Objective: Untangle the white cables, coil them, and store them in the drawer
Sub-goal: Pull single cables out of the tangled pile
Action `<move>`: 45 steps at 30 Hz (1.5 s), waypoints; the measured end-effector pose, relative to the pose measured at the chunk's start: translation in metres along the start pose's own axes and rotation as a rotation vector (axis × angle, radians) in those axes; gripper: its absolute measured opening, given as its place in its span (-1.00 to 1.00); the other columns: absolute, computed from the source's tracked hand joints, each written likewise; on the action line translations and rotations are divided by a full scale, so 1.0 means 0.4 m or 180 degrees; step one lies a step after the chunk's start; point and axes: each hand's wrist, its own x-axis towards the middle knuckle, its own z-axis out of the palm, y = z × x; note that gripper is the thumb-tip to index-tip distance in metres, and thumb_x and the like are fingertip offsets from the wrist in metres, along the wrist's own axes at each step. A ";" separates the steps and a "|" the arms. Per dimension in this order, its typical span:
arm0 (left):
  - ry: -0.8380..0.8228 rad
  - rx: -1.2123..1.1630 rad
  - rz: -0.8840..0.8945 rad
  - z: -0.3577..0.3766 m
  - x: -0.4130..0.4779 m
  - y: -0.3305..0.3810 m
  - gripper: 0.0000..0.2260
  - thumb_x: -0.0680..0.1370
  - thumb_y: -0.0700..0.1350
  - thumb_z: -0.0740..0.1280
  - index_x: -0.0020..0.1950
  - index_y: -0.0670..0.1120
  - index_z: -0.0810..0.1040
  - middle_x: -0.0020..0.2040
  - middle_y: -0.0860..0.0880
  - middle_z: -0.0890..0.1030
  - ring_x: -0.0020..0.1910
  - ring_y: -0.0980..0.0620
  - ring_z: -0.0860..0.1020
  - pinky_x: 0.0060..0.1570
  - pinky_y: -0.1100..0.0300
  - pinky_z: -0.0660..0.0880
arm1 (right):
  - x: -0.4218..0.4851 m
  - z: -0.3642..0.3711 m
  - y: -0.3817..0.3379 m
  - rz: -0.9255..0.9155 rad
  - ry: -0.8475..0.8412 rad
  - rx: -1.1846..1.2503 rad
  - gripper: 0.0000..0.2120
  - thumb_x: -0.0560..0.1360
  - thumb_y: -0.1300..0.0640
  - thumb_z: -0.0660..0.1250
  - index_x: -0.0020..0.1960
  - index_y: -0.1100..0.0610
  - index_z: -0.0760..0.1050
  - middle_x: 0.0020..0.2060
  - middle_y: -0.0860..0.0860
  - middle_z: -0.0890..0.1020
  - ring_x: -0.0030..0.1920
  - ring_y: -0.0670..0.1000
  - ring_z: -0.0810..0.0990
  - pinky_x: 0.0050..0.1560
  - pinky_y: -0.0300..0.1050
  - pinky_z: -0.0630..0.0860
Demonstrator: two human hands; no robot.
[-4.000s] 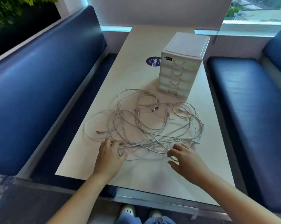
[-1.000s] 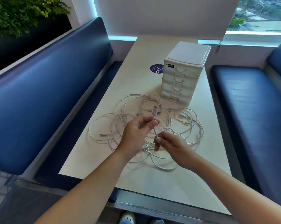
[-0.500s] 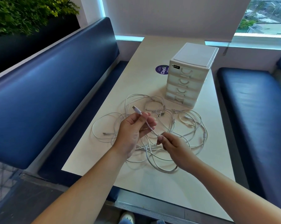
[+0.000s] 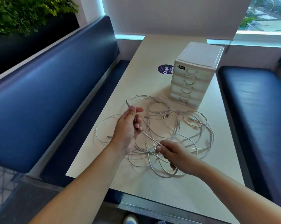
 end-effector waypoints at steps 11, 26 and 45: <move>0.0298 0.0858 0.0478 -0.109 0.046 0.082 -0.67 0.70 0.00 0.06 -0.09 -0.13 0.49 -0.45 0.07 0.26 -0.49 0.15 0.19 -0.52 0.31 0.21 | 0.056 0.038 -0.003 -0.0687 0.0214 -0.1691 -0.73 0.61 -0.16 0.02 -0.17 -0.05 0.29 -0.39 -0.08 0.44 -0.33 0.03 0.43 -0.24 0.01 0.42; 0.0196 0.1003 0.1032 -0.196 0.082 0.188 -0.67 0.71 -0.04 0.03 -0.10 -0.12 0.48 -0.42 0.04 0.25 -0.46 0.12 0.18 -0.47 0.27 0.19 | 0.091 0.051 -0.030 -0.1076 0.0558 -0.3087 -0.74 0.63 -0.11 -0.04 0.18 -0.04 0.31 -0.23 0.00 0.58 -0.27 0.15 0.53 -0.35 0.04 0.45; 0.1008 0.0701 0.1334 -0.285 0.103 0.257 -0.68 0.71 -0.01 0.04 -0.12 -0.08 0.45 -0.45 0.10 0.25 -0.48 0.13 0.18 -0.48 0.28 0.21 | 0.086 -0.036 0.022 0.0353 0.0526 -0.2891 -0.49 0.54 -0.28 -0.13 -0.17 0.07 0.38 -0.23 0.09 0.59 -0.15 0.17 0.56 -0.21 -0.03 0.38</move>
